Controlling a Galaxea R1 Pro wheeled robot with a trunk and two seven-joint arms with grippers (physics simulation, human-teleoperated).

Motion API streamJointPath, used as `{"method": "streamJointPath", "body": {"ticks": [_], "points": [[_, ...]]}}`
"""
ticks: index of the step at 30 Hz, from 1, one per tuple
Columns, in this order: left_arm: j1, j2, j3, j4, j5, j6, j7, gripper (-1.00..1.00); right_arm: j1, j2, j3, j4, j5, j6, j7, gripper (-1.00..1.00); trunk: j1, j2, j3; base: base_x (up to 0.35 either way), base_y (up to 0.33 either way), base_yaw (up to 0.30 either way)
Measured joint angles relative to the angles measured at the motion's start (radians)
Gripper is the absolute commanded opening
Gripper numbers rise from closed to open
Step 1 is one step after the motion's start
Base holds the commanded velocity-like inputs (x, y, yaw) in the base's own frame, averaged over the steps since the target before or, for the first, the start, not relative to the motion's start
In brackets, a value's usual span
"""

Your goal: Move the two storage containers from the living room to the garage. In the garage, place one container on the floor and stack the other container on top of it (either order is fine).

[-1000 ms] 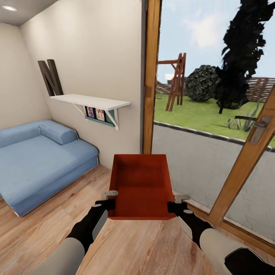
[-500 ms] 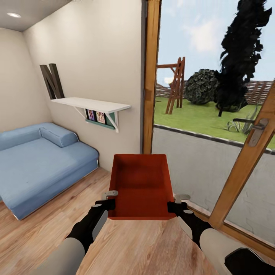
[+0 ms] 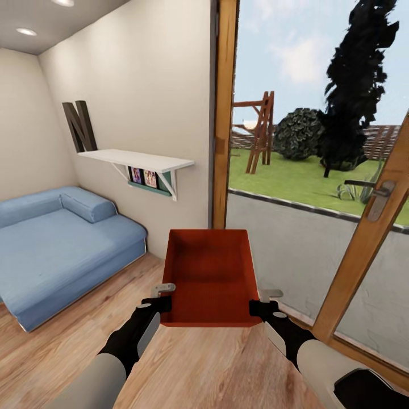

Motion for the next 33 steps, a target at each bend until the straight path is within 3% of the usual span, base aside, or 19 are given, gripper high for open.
{"method": "streamJointPath", "body": {"ticks": [25,33], "points": [[-0.001,0.0,0.0,0.0,0.0,0.0,0.0,-1.0,-0.001,0.0,0.0,0.0,0.0,0.0,0.0,-1.0,0.0,-0.002,0.037,0.0,0.0,0.0],[-0.001,0.0,0.0,0.0,0.0,0.001,0.0,-1.0,-0.001,0.0,0.0,0.0,-0.001,0.0,0.0,-1.0,0.0,-0.001,0.039,0.0,0.0,0.0]]}}
